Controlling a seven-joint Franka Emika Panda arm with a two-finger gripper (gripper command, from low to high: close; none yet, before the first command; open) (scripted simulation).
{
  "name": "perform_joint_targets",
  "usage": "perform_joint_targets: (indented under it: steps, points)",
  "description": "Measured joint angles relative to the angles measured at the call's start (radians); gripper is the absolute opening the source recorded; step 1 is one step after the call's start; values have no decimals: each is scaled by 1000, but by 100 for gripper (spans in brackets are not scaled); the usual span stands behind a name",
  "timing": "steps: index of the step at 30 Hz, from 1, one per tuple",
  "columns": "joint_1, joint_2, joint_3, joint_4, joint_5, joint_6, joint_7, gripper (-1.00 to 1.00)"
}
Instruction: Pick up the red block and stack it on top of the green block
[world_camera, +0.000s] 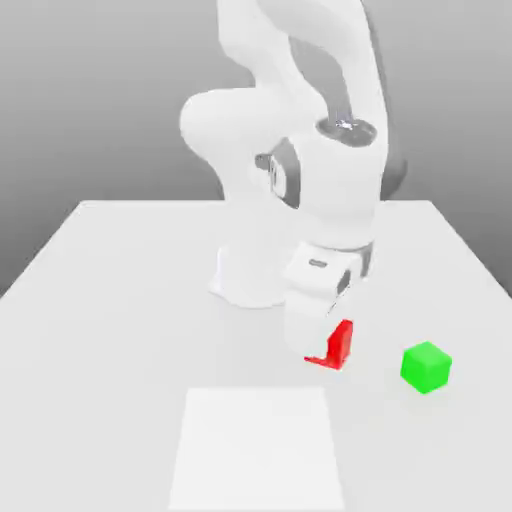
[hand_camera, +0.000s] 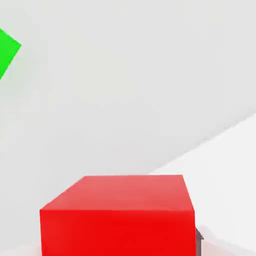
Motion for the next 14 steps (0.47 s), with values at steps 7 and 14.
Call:
perform_joint_targets:
  steps: [7, 14]
  points:
    - [137, 81, 150, 74, 8, 8, 174, -100]
    - [140, 220, 125, 81, -102, 135, 255, 100]
